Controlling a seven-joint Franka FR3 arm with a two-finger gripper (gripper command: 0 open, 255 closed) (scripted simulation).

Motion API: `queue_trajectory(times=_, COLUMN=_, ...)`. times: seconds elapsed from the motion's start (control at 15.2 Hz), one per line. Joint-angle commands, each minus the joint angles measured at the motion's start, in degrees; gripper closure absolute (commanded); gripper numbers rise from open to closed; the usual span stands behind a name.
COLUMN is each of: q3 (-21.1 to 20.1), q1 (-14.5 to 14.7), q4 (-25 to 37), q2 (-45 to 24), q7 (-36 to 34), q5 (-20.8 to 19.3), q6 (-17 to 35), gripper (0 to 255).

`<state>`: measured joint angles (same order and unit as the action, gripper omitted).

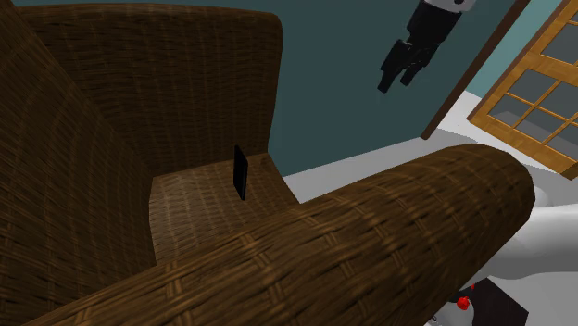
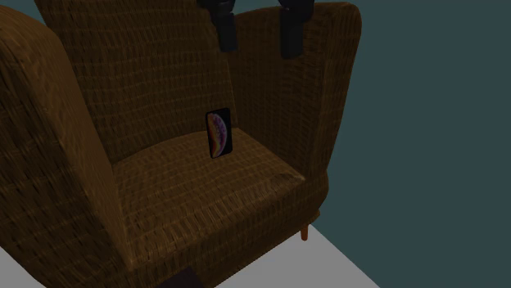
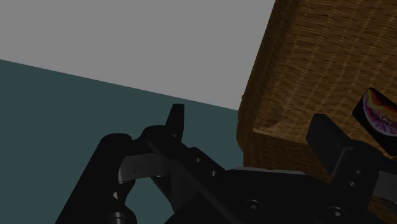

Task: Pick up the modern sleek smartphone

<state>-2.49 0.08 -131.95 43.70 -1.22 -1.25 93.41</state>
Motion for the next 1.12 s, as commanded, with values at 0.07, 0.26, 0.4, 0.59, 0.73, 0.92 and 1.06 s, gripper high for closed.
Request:
queue_trajectory(times=0.07, q3=-1.1, q1=0.2, q4=-0.7, q2=-0.5, q7=-1.5, q5=0.7, q6=1.3, gripper=0)
queue_trajectory(times=0.26, q3=-4.3, q1=0.8, q4=-2.3, q2=-2.4, q7=-6.0, q5=2.7, q6=5.3, gripper=0)
queue_trajectory(times=0.4, q3=-6.5, q1=1.2, q4=-3.0, q2=-4.2, q7=-8.9, q5=3.8, q6=8.1, gripper=0)
queue_trajectory(times=0.59, q3=-9.8, q1=1.6, q4=-3.4, q2=-7.4, q7=-13.3, q5=5.2, q6=12.2, gripper=0)
queue_trajectory(times=0.73, q3=-12.1, q1=1.8, q4=-3.2, q2=-10.0, q7=-16.3, q5=5.9, q6=15.0, gripper=0)
queue_trajectory(times=0.92, q3=-15.4, q1=1.8, q4=-2.3, q2=-14.3, q7=-20.9, q5=6.4, q6=19.1, gripper=0)
queue_trajectory(times=1.06, q3=-17.7, q1=1.7, q4=-1.3, q2=-17.6, q7=-24.1, q5=6.3, q6=21.7, gripper=0)
